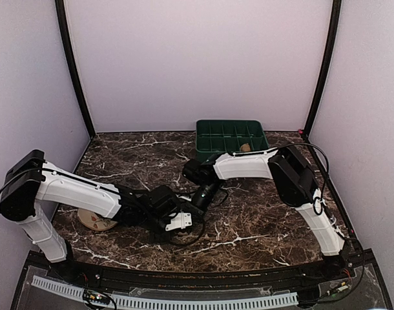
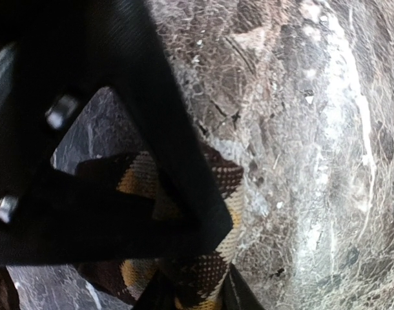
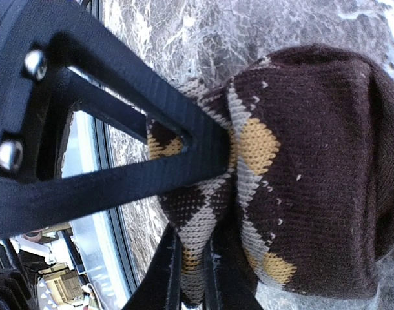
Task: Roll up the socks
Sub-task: Roll the sock at the center of the board.
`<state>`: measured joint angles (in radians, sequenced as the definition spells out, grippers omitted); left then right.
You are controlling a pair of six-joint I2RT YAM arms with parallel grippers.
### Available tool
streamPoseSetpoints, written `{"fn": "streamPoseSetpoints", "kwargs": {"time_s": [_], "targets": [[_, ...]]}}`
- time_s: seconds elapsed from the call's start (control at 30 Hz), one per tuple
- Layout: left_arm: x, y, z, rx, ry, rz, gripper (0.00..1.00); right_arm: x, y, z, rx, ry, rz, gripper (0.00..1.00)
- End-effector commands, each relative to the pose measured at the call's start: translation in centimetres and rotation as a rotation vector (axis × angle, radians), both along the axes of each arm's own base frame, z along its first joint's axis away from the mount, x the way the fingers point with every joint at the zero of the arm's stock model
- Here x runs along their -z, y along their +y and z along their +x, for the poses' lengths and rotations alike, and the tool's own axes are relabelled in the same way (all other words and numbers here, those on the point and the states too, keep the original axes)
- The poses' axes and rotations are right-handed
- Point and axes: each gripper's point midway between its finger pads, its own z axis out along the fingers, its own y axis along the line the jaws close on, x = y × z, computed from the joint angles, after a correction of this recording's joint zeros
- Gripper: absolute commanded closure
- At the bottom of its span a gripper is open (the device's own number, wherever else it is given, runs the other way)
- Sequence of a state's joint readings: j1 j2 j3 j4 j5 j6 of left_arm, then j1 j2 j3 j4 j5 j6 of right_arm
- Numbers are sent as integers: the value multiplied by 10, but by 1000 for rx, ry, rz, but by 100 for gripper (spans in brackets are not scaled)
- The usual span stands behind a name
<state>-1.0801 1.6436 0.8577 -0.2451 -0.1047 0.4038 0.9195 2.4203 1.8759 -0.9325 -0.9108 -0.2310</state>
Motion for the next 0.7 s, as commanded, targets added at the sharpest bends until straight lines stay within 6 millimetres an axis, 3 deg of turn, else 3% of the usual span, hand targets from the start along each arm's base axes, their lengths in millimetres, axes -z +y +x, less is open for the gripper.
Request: {"fn": "streamPoseSetpoints", "kwargs": {"time_s": [0.0, 0.3, 0.67], "targets": [[9, 5, -8, 19, 46, 62, 76, 2, -1, 1, -4, 21, -6, 100], [16, 8, -21, 18, 143, 96, 93, 2, 0, 5, 13, 16, -11, 100], [13, 17, -37, -102, 467, 17, 100, -15, -2, 26, 144, 11, 107, 53]]}}
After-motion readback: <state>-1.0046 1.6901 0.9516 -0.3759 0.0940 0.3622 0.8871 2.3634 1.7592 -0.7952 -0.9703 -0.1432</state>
